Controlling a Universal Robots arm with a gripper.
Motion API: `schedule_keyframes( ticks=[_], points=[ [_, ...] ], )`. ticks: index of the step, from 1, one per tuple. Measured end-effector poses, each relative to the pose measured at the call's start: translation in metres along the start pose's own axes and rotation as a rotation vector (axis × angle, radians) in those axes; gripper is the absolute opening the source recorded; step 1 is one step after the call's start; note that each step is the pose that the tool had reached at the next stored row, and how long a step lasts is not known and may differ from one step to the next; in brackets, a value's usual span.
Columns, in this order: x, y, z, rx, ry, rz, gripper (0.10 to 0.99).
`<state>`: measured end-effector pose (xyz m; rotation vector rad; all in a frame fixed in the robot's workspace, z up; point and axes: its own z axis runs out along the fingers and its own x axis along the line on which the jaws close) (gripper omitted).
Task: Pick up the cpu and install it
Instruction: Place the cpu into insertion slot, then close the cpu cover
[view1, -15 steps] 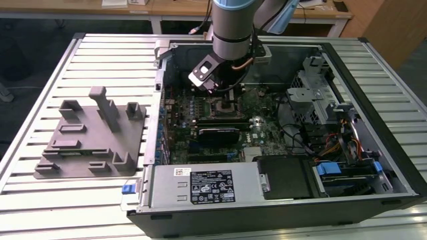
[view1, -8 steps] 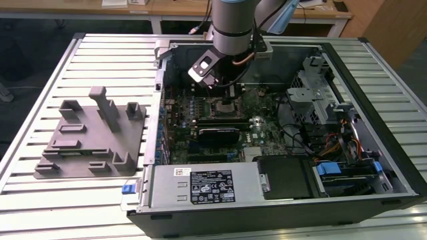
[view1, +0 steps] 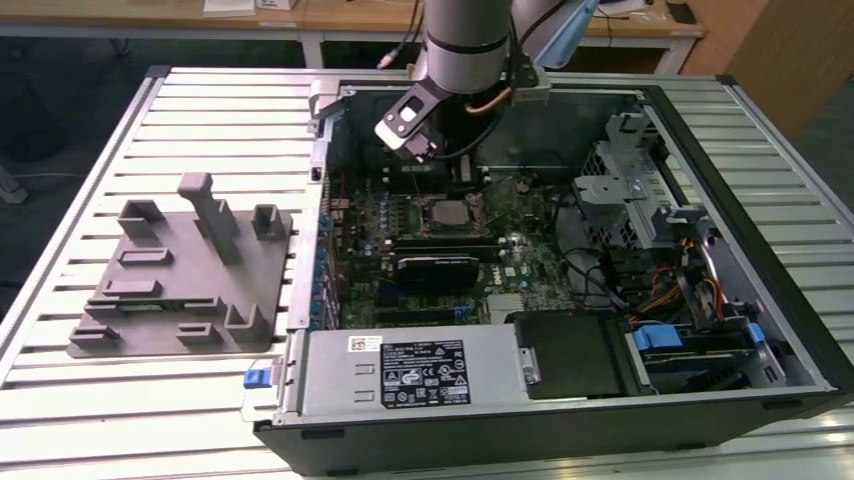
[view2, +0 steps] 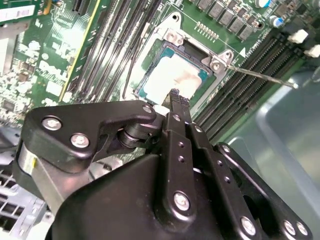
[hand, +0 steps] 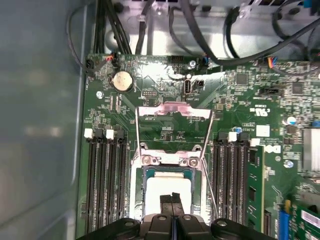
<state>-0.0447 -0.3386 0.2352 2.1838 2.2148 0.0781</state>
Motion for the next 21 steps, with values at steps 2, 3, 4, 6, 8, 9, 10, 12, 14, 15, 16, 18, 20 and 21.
schedule_keyframes(
  ticks=[2,3,4,6,8,9,10,12,14,15,16,18,20,21],
  points=[
    [0.0001,-0.0002,-0.0049,-0.005,-0.0002,0.001,0.106],
    [0.0001,-0.0002,-0.0073,-0.008,-0.0001,0.002,0.106],
    [0.0001,-0.0003,-0.0098,-0.01,-0.0004,0.002,0.106],
    [0.0002,-0.0004,-0.0147,-0.015,-0.0004,0.003,0.106],
    [0.0003,-0.0005,-0.0199,-0.019,-0.0004,0.004,0.106],
    [0.0003,-0.0006,-0.0226,-0.021,-0.0005,0.004,0.106],
    [0.0004,-0.0006,-0.0253,-0.023,-0.0007,0.004,0.106],
    [0.0004,-0.0005,-0.0298,-0.027,-0.0005,0.005,0.106],
    [0.0005,-0.0004,-0.0303,-0.028,-0.0003,0.005,0.106],
    [0.0005,-0.0005,-0.0304,-0.028,-0.0003,0.005,0.106],
    [0.0005,-0.0005,-0.0304,-0.028,-0.0004,0.005,0.106],
    [0.0004,-0.0005,-0.0304,-0.028,-0.0005,0.005,0.106],
    [0.0004,-0.0005,-0.0305,-0.028,-0.0005,0.005,0.106],
    [0.0004,-0.0005,-0.0304,-0.029,-0.0005,0.005,0.106]
  ],
)
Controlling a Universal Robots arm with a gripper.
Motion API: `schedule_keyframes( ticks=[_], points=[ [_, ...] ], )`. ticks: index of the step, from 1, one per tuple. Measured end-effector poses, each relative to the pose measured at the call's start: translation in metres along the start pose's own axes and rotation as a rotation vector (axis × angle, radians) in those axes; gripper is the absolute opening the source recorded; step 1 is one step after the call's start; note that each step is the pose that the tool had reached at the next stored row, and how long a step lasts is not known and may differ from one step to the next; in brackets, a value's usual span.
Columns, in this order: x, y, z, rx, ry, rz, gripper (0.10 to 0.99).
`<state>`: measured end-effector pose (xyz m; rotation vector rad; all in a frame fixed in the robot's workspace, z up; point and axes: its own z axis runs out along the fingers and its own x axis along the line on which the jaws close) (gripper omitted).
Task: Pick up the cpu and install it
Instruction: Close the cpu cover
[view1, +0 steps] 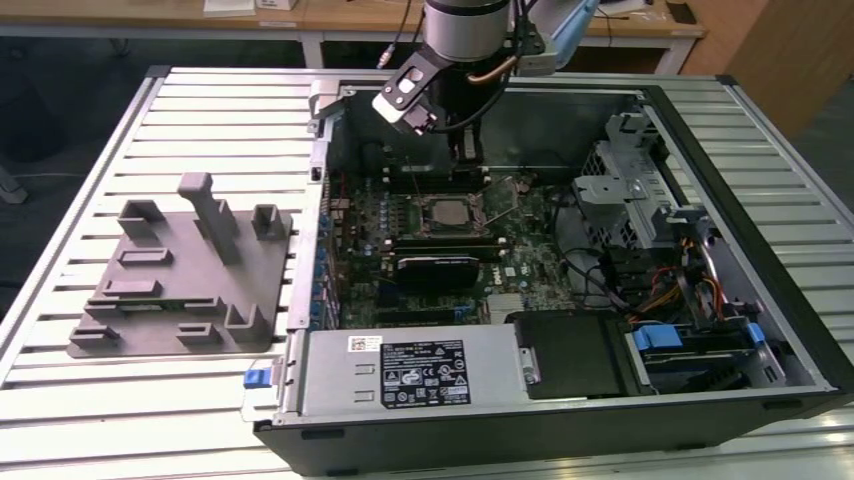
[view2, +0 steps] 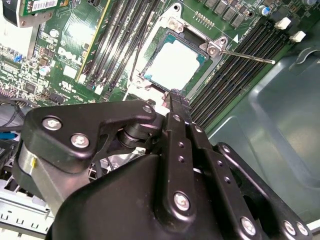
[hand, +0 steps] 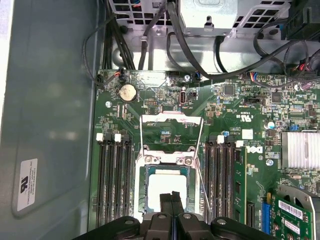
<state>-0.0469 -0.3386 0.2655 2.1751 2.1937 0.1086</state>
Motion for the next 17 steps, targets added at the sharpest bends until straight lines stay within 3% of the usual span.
schedule_keyframes(
  ticks=[9,17],
  points=[
    [0.0,0.0018,0.0001,0.0,-0.0001,0.0,0.106],
    [-0.0001,0.017,0.0015,0.0,0.0,0.0,0.106]
  ],
)
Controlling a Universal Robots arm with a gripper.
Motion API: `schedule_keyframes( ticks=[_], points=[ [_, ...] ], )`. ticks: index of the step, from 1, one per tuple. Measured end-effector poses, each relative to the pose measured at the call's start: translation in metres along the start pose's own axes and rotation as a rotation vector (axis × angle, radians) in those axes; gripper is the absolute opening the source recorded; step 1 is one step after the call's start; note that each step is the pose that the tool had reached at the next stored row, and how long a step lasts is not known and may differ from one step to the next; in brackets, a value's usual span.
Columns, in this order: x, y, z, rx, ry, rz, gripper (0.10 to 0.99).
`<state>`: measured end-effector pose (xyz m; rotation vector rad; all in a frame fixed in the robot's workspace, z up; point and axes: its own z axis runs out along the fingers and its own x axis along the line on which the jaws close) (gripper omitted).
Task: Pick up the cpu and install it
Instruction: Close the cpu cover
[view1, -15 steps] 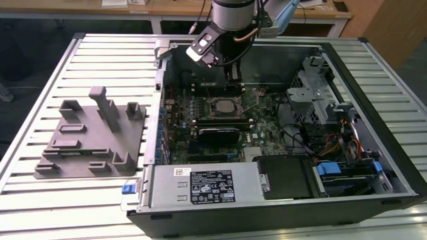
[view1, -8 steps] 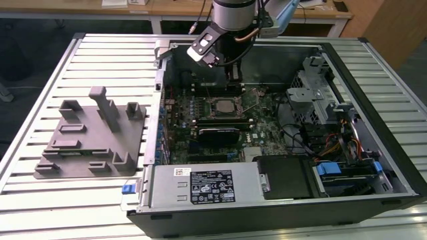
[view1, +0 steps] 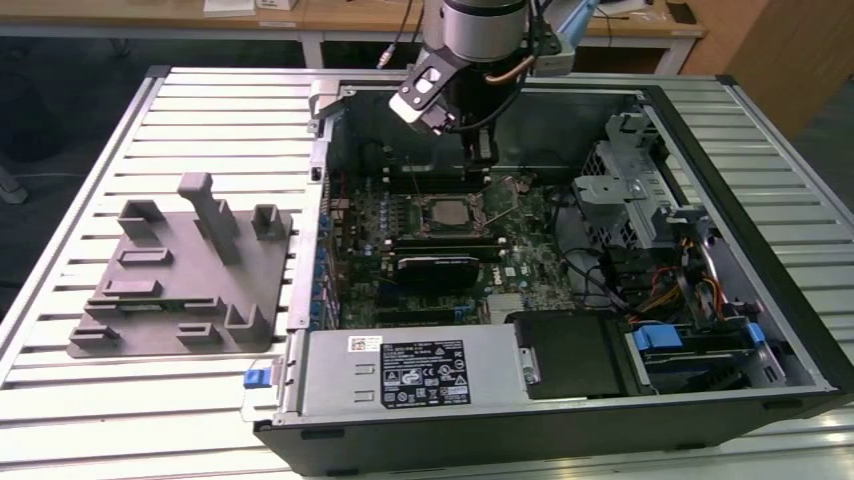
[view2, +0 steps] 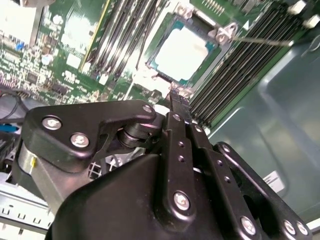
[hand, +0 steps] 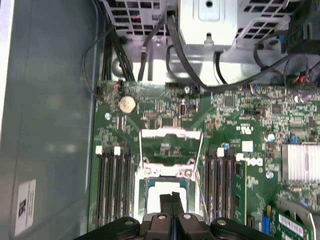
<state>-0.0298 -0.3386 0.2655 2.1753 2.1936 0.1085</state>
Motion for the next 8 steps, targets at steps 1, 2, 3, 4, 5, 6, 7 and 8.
schedule_keyframes(
  ticks=[1,2,3,4,5,6,7,8],
  points=[
    [0.0,0.0026,0.0002,0.0,0.0,0.0,0.106],
    [-0.0001,0.0052,0.0004,0.0,0.0,0.0,0.106],
    [-0.0001,0.0076,0.0006,0.0,-0.0001,0.0,0.106],
    [-0.0001,0.0099,0.0008,0.0,0.0,0.0,0.106],
    [-0.0001,0.012,0.001,0.0,0.0,0.0,0.106],
    [-0.0002,0.0139,0.0012,0.0,0.0,0.0,0.106],
    [-0.0002,0.0159,0.0014,0.0,0.0,0.0,0.106],
    [-0.0002,0.0176,0.0015,0.0,0.0,0.0,0.106]
  ],
)
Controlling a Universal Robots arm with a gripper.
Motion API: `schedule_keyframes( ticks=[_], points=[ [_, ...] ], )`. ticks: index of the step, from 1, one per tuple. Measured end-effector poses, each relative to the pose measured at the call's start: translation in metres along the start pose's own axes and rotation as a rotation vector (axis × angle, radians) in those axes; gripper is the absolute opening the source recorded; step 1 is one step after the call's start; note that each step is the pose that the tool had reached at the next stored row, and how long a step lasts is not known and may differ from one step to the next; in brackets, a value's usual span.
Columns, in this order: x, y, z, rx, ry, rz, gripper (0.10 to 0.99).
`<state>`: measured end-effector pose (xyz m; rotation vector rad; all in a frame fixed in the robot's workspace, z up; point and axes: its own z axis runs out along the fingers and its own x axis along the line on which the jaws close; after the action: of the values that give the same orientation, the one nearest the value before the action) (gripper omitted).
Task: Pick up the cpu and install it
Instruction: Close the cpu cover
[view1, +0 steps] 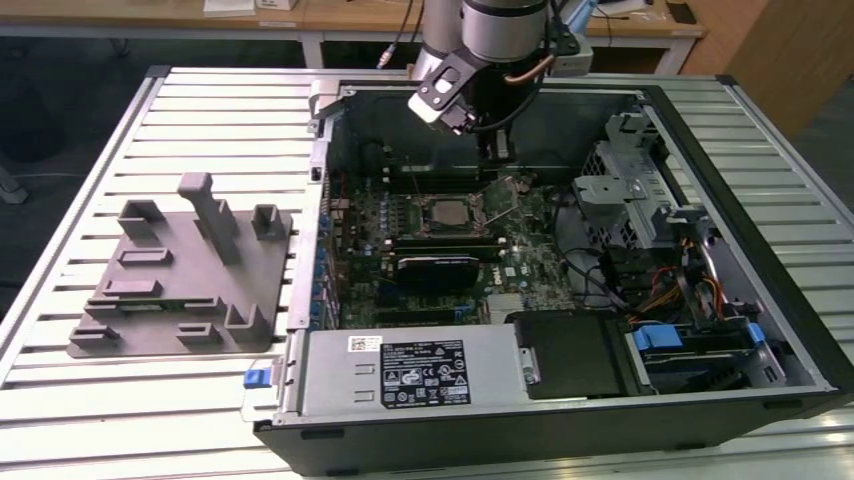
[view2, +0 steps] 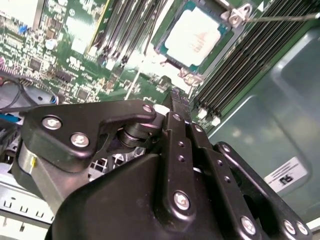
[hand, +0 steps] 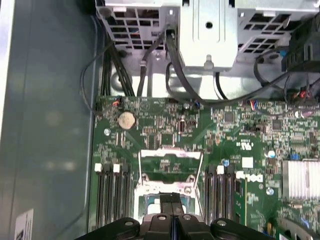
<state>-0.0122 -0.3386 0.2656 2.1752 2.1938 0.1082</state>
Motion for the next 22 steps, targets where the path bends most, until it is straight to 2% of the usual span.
schedule_keyframes(
  ticks=[9,22],
  points=[
    [-0.0002,0.0167,0.0014,0.0,0.0,0.0,0.106],
    [-0.0005,0.0503,0.0075,0.002,0.0,0.0,0.106]
  ],
)
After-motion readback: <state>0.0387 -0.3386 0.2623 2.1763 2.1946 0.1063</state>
